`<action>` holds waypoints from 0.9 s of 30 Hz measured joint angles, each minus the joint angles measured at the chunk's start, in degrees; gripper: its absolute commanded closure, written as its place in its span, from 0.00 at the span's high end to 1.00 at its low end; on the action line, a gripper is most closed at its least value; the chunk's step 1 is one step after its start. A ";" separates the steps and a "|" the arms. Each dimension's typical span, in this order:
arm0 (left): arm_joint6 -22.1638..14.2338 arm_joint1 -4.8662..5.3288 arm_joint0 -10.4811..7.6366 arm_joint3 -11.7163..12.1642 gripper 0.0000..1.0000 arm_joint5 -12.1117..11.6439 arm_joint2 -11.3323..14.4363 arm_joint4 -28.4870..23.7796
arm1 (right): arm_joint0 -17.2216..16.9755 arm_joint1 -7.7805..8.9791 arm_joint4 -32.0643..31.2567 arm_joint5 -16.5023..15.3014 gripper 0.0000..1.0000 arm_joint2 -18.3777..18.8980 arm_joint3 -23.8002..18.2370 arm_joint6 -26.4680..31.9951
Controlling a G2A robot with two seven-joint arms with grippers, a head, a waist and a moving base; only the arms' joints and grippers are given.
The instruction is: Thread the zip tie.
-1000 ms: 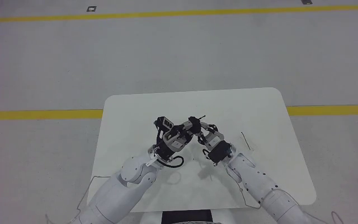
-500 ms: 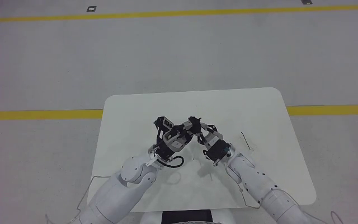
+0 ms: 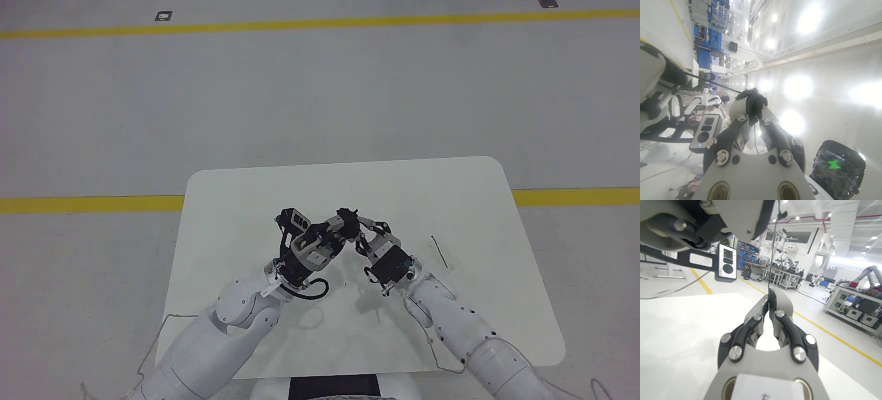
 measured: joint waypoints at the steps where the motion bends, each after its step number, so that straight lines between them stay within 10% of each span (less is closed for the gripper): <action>1: 0.00 0.00 0.00 0.00 0.00 0.00 0.00 0.00 | -0.19 0.04 0.25 0.16 1.00 0.45 -0.07 0.06; 11: 0.00 0.00 0.00 0.00 0.00 0.00 0.00 0.00 | -4.40 1.56 2.33 0.29 1.00 8.74 -3.78 -1.04; 24: 0.00 0.00 0.00 0.00 0.00 0.00 0.00 0.00 | -9.95 3.25 18.48 -17.35 1.00 20.19 -6.51 -7.16; 27: 0.00 0.00 0.00 0.00 0.00 0.00 0.00 0.00 | -10.79 3.64 22.24 -17.33 1.00 19.78 -8.00 -7.49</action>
